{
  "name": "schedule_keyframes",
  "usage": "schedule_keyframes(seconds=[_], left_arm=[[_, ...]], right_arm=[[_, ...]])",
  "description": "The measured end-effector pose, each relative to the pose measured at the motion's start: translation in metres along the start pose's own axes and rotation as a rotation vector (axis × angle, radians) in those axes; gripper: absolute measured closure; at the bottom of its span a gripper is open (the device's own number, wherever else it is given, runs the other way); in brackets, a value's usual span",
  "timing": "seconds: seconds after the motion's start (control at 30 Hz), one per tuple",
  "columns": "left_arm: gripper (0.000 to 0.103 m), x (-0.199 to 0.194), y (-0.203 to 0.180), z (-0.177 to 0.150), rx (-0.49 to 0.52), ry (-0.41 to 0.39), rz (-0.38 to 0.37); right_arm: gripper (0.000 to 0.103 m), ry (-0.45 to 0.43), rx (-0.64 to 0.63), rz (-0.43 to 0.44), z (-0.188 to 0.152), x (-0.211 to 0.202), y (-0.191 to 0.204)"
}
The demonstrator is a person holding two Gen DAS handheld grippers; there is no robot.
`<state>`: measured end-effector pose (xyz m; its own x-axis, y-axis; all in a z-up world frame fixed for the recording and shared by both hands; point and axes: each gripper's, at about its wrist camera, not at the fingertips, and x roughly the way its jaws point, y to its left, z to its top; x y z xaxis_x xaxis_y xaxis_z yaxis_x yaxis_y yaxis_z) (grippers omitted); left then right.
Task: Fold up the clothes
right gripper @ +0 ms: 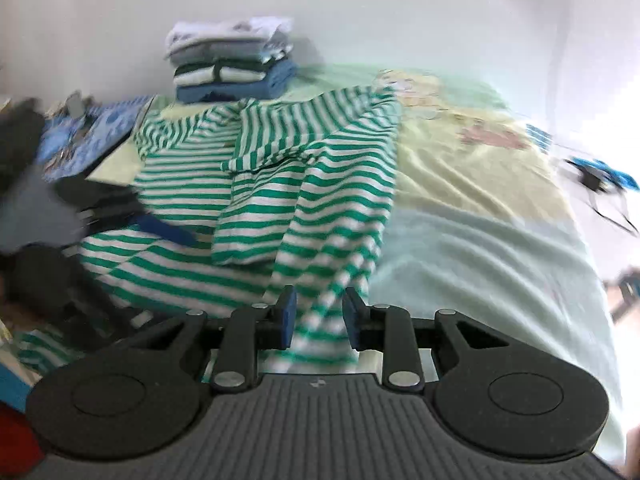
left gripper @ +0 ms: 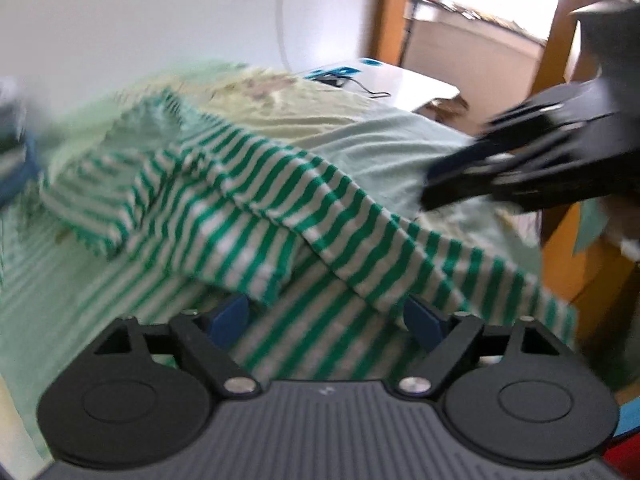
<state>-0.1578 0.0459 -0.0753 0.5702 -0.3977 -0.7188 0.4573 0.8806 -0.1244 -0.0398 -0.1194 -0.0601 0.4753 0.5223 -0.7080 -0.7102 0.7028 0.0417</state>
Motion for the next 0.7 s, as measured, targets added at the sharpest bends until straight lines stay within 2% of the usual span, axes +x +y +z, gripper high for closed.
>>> schedule_keyframes(seconds=[0.07, 0.13, 0.23, 0.3, 0.43, 0.53, 0.7], left_arm=[[0.017, -0.001, -0.006, -0.003, -0.054, 0.011, 0.025], [0.017, -0.001, -0.012, -0.006, -0.108, 0.026, 0.053], [0.017, 0.004, -0.018, -0.010, -0.272, 0.070, 0.044], [0.017, 0.005, -0.028, -0.014, -0.379, 0.085, 0.066], [0.016, 0.007, -0.062, -0.023, -0.464, 0.099, 0.215], [0.016, 0.008, -0.082, -0.024, -0.518, 0.096, 0.299], [0.019, 0.013, -0.099, -0.024, -0.534, 0.092, 0.393]], right_arm=[[0.074, 0.002, -0.085, 0.010, 0.017, 0.023, -0.001], [0.074, -0.018, -0.173, 0.064, 0.038, 0.040, -0.005], [0.073, -0.040, -0.319, 0.130, 0.067, 0.062, -0.008], [0.073, -0.061, -0.440, 0.169, 0.084, 0.077, -0.002], [0.072, -0.109, -0.707, 0.257, 0.111, 0.100, 0.014], [0.071, -0.083, -0.897, 0.304, 0.119, 0.125, 0.028], [0.072, -0.053, -0.998, 0.317, 0.126, 0.160, 0.038]])
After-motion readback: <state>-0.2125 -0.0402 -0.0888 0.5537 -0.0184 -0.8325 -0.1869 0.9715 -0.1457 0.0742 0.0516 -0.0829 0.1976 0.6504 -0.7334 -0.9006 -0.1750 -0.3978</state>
